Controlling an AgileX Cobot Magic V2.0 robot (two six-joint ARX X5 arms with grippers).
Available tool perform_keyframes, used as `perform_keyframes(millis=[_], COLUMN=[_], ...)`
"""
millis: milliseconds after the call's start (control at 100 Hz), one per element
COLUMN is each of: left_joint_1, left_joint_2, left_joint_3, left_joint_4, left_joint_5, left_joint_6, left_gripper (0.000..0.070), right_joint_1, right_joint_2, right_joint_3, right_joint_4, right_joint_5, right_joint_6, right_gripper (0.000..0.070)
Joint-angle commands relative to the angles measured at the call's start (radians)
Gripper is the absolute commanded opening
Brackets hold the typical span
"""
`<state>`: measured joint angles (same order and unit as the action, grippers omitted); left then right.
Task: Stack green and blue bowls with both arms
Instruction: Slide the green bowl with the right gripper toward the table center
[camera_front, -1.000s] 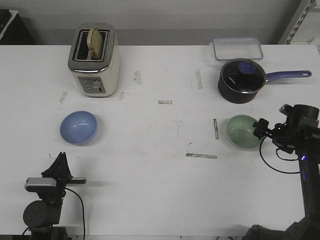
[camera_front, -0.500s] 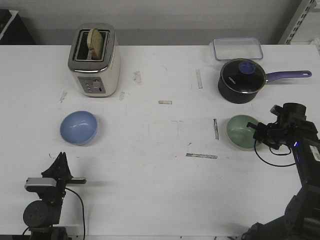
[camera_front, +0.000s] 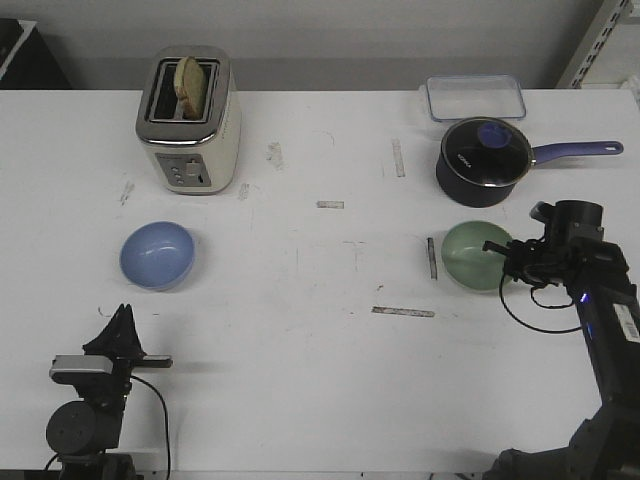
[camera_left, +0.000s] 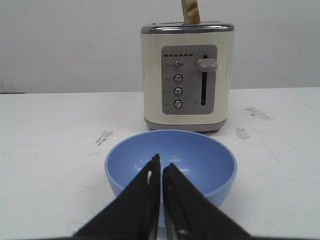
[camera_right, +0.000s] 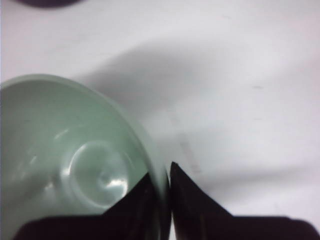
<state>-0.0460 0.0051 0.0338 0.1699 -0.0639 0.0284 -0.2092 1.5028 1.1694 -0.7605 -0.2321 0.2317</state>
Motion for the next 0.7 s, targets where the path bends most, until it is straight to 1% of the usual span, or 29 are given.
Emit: perform_keyframes(millis=[0,140,430,640,690], left_joint_1=[0.001,0.001,0.001,0.001,0.001], left_joint_2=[-0.002,-0.002,-0.002,-0.002,-0.002], left_joint_3=[-0.021,-0.021,-0.021,-0.021,-0.021], left_joint_4=[0.011,0.011,0.011,0.011,0.011], left_joint_5=[0.000,0.000,0.000,0.000,0.000], left_joint_6=[0.008,0.008,0.008,0.008,0.008], left_gripper=[0.0002,0.0002,0.0002,0.0002,0.0002], right_joint_1=[0.053,0.201,0.521,0.677,0.699], right_joint_2=[-0.001,-0.003,0.061,0.125,0.136], right_joint_3=[0.016,0.016,0.016,0.016,0.016], right_joint_4=[0.010,0.032,0.172,0.249,0.260], right_joint_5=[-0.003,-0.001,0.030,0.035,0.050], right_joint_6=[0.040,0.095,0.248,0.293,0.316], right_gripper=[0.0001,0.0001,0.0001,0.0001,0.0001])
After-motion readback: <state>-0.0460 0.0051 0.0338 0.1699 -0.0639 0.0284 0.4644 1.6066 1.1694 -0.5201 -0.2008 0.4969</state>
